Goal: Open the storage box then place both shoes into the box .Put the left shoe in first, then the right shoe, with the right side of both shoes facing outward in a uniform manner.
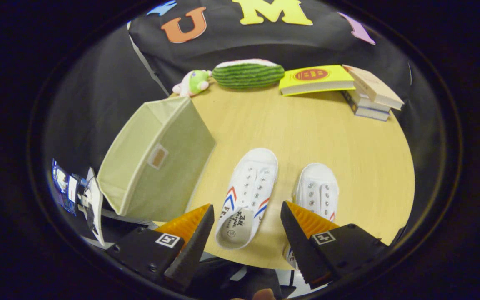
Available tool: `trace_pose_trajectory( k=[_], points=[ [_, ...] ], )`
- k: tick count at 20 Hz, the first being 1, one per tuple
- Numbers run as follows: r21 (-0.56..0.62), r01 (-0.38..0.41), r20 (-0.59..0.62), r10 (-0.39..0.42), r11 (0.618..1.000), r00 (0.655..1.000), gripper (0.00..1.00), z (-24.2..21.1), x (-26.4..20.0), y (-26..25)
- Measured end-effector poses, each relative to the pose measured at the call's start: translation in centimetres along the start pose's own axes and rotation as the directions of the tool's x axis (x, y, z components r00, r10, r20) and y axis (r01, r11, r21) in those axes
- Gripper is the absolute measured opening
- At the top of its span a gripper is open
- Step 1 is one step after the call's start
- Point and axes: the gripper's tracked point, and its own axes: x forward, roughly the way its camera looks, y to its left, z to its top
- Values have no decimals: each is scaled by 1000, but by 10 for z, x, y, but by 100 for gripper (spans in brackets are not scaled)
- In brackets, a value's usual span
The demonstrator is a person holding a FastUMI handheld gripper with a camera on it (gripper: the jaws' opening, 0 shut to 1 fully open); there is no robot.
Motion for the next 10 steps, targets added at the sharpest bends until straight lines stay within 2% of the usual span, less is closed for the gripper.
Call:
trace_pose_trajectory(
  k=[7,10],
  points=[
    [118,14,-197,9,993,980,96,-21,52,-20],
    [156,-2,-270,44,988,962,82,-25,64,-20]
  ],
)
